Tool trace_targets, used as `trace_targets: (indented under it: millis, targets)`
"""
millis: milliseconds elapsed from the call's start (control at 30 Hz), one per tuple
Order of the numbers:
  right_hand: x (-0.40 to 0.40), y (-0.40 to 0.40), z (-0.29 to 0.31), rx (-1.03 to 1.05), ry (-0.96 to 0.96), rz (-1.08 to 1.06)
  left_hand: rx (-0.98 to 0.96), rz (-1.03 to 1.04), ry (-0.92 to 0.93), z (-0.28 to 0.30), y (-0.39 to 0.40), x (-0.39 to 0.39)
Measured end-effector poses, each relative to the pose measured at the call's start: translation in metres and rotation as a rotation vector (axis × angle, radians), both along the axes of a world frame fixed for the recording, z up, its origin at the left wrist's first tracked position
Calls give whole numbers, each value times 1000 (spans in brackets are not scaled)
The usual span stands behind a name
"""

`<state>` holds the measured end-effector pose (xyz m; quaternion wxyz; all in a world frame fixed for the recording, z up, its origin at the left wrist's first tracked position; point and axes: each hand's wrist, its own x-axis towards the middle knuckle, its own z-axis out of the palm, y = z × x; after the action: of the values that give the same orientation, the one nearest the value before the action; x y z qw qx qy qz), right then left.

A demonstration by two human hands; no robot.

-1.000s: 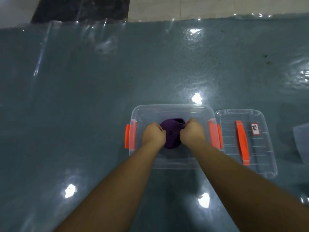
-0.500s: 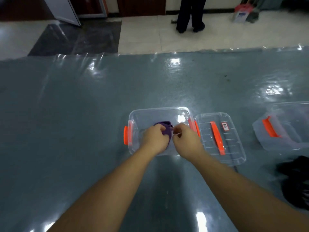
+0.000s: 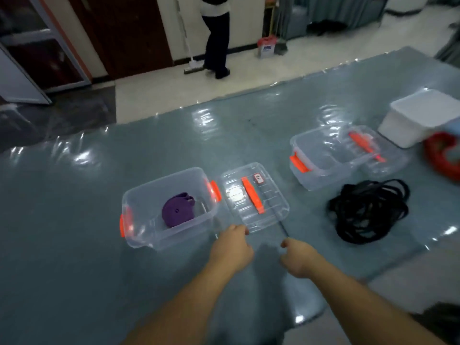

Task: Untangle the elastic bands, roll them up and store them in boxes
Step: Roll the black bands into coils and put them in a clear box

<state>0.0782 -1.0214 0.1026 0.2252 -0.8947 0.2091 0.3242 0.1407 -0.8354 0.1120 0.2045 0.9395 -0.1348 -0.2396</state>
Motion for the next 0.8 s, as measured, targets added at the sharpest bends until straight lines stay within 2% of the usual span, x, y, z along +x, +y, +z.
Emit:
trace_targets:
  millis: [267,533,800]
  targets:
    - [-114,-161,22,62,-174,-454,-13,-281,54,8,-175,-71]
    - [-215,-262,50,21,-361,-646,-61,-471,13,24,-319,-145]
    - [-243,-322,57,33,-382,-789,-14,-612,-10,26,-395,-159]
